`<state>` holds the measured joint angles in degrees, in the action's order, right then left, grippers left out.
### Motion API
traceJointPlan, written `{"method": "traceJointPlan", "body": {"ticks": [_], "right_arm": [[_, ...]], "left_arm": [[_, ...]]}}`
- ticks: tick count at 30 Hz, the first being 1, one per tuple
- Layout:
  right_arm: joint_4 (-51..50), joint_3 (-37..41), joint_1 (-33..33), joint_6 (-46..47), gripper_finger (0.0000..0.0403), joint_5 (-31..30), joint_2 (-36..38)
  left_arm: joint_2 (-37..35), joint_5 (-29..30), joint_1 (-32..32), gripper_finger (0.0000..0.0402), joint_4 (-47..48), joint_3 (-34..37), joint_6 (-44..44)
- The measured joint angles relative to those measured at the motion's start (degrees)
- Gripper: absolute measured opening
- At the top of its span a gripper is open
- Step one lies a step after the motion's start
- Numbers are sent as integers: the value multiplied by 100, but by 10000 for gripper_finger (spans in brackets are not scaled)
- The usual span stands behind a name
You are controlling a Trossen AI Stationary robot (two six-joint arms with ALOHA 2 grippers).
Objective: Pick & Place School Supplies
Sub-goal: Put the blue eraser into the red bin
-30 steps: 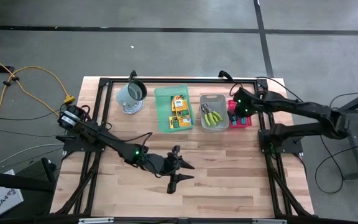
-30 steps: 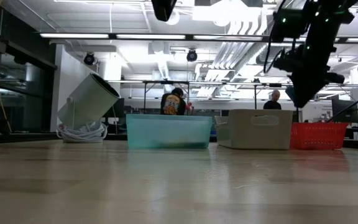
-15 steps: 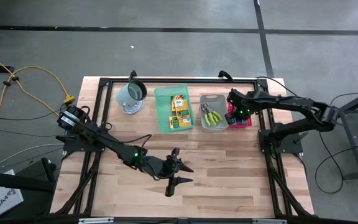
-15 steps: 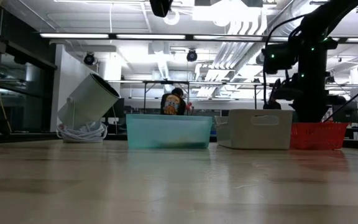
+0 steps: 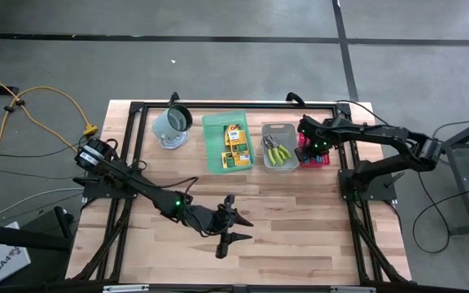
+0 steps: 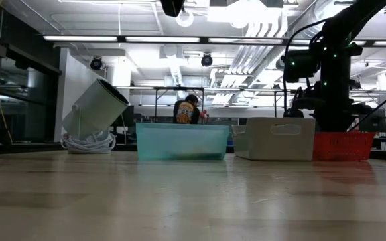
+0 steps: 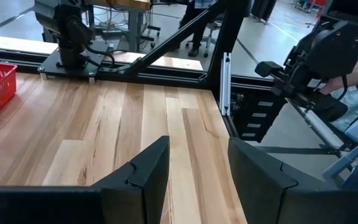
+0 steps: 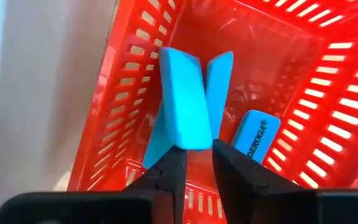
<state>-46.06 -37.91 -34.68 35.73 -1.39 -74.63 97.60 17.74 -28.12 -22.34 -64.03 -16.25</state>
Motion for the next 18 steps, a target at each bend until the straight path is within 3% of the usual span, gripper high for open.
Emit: {"method": "traceJointPlan", "body": {"ticks": [18], "right_arm": [[31, 4, 0, -131, 65, 160, 118]], "left_arm": [[0, 0, 0, 159, 3, 0, -58]]}}
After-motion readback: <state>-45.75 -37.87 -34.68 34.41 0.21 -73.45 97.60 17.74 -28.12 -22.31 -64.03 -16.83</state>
